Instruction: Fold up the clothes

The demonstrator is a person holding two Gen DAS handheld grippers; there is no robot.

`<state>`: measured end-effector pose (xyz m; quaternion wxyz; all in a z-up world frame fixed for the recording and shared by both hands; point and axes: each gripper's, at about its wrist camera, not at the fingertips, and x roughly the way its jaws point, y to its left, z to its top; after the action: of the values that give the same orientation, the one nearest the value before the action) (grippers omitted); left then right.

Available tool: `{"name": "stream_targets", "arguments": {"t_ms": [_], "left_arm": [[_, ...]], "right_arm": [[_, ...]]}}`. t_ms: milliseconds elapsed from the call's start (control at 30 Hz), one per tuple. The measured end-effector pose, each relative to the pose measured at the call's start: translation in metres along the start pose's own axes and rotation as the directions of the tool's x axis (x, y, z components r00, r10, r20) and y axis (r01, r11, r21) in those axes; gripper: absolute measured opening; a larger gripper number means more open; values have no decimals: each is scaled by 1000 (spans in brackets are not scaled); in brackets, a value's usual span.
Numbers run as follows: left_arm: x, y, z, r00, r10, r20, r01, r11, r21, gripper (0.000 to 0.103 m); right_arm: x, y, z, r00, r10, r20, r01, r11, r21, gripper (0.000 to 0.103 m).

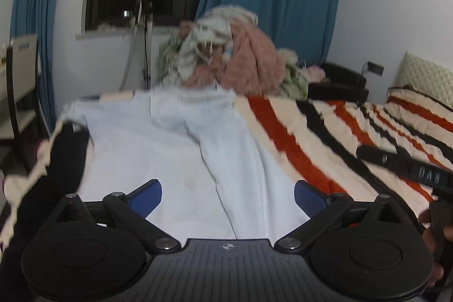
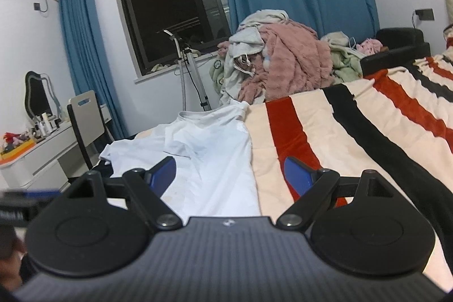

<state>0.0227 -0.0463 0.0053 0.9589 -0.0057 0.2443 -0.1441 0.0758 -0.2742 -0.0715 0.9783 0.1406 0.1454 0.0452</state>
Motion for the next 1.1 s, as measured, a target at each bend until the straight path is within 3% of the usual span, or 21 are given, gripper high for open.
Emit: {"name": "stream_targets", "arguments": {"t_ms": [167,300,467,633,900,1100], "left_arm": [[-2,4,-11,999,14,46,-13,1000,-20,103],[1,22,-25,1000,9,28,-7,996,-83,103],[9,37,-35,998,58,13,-57,995,-84,103],[13,45,-36,998,57,-8,-58,991,-119,103],[0,28,-33,997,73,15,-73,997,-14,103],[-7,38,-26,992,123,11,-123,992,-2,103]], "right_arm": [[-2,15,-7,1000,17,1,-17,1000,-11,86],[-2,25,-12,1000,17,12,-17,999,-29,85],[0,30,-15,1000,15,17,-14,998,-53,85],[2,30,-18,1000,-15,15,16,998,-58,85],[-2,31,-16,999,-42,13,43,998,-40,85],[18,38,-1,998,6,-60,-9,998,-64,85]]}}
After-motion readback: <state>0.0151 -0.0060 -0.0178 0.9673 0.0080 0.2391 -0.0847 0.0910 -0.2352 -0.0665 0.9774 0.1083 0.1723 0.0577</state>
